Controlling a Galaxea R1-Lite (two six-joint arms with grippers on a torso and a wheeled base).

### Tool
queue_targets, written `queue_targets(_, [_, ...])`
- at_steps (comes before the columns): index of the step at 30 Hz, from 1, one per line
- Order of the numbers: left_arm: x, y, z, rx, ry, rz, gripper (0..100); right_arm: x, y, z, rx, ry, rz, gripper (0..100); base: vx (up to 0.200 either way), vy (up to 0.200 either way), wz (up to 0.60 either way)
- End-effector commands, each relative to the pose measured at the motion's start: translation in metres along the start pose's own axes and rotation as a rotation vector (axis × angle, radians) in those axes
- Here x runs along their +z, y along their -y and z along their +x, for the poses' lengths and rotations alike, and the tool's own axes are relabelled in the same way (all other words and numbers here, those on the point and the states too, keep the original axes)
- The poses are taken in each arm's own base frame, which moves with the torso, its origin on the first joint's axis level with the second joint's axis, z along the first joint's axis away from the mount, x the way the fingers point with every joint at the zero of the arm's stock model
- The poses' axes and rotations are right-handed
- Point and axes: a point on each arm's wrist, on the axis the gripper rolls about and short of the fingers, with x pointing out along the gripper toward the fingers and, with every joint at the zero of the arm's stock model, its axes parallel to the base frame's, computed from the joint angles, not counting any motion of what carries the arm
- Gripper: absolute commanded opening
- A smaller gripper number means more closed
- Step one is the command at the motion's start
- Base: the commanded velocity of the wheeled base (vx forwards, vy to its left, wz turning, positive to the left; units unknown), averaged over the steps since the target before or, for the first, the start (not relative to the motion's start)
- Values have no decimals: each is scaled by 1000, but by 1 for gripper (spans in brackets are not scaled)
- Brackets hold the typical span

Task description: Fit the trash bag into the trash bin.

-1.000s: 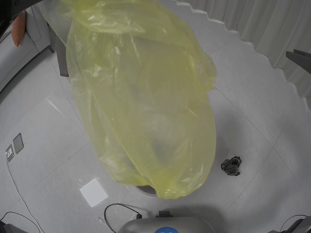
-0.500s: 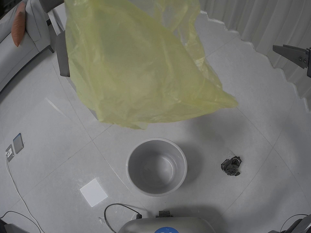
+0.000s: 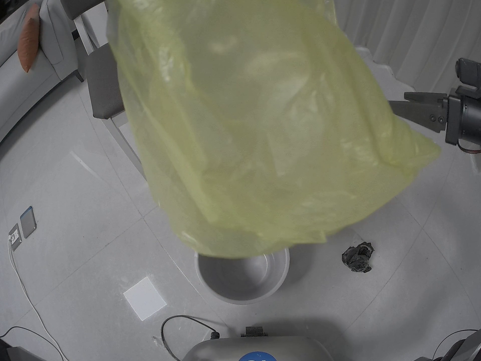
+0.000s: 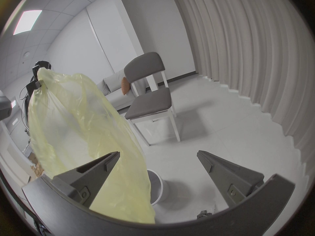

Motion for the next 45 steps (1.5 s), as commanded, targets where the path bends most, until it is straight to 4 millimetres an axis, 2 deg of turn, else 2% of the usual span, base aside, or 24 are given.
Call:
queue_targets(1, [0,0,0,-1,3,1,0,-11,-10,4,41,-39,1,100,0,0,0])
queue_targets(13, [3,-1,0,16,21,4,0,-17,-34,-38,60,3,-32,100,0,0,0])
queue_targets(17, [6,-4,-2,33,35,10,0,-24,-38,-46,69,0,-41,100,0,0,0])
queue_targets(23, [8,-5,-1,47,44,12,0,-23,-42,-55,80,24,-48,100,0,0,0])
queue_targets(31, [14,-12,-1,78,66,24,0,-26,-45,-56,109,19,-51,100,0,0,0])
queue_targets(38, [22,-17,-1,101,93,34,0,-38,-48,-51,130,-29,-42,100,0,0,0])
queue_targets(45, [20,-19,5,106,77,29,0,-41,-49,-50,138,-37,-43,100,0,0,0])
